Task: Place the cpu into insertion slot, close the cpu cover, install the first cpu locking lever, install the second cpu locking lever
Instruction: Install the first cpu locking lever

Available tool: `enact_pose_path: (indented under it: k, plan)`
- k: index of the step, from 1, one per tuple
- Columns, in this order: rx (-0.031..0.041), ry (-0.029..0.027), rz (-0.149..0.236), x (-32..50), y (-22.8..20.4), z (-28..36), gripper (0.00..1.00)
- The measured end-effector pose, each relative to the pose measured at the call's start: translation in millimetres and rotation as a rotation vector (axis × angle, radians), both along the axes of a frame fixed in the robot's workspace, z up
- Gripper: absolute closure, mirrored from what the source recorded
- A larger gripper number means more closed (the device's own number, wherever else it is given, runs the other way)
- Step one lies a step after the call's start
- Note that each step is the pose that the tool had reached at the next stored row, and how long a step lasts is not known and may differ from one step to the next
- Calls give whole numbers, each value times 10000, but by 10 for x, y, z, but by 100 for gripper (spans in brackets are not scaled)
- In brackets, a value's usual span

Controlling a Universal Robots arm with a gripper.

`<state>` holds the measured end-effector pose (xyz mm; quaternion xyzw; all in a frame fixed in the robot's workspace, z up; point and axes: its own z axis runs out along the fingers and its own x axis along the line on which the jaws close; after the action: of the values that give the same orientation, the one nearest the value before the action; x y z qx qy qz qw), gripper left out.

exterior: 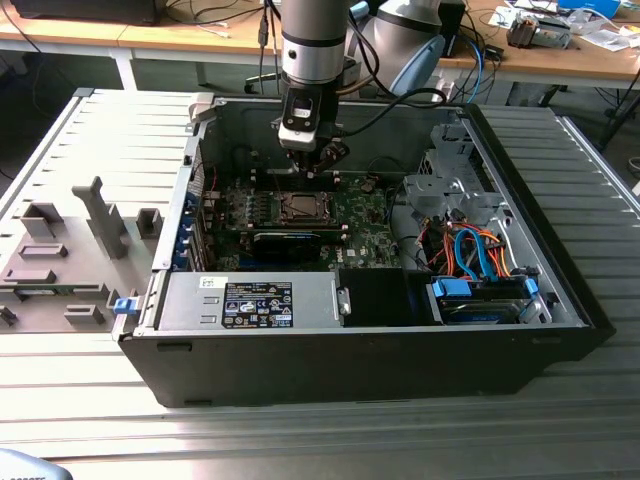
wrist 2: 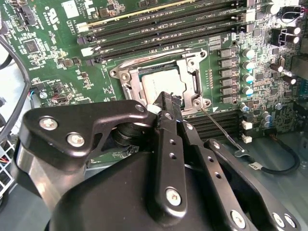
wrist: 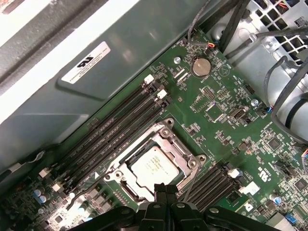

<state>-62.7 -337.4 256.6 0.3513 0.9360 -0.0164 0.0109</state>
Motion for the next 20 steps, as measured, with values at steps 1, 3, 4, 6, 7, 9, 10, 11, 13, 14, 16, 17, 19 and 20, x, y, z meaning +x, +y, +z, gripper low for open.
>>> enact_pose_path:
  k: [1, 3, 4, 6, 7, 9, 10, 11, 13, 14, 16, 17, 19, 20]
  plan:
    - [0, 0, 18, 0, 0, 0, 89]
    - [0, 0, 63, 0, 0, 0, 89]
    - [0, 0, 85, 0, 0, 0, 89]
    - [0, 0, 153, 0, 0, 0, 89]
    - [0, 0, 186, 0, 0, 0, 89]
    - [0, -1, 235, 0, 0, 0, 89]
    - [1, 0, 252, 0, 0, 0, 89]
    - [0, 0, 292, 0, 0, 0, 89]
    - [0, 0, 372, 0, 0, 0, 89]
    - [0, 0, 399, 0, 0, 0, 89]
    - [0, 0, 448, 0, 0, 0, 89]
    - [1, 0, 465, 0, 0, 0, 89]
    - [0, 0, 504, 0, 0, 0, 89]
    - [0, 0, 545, 0, 0, 0, 89]
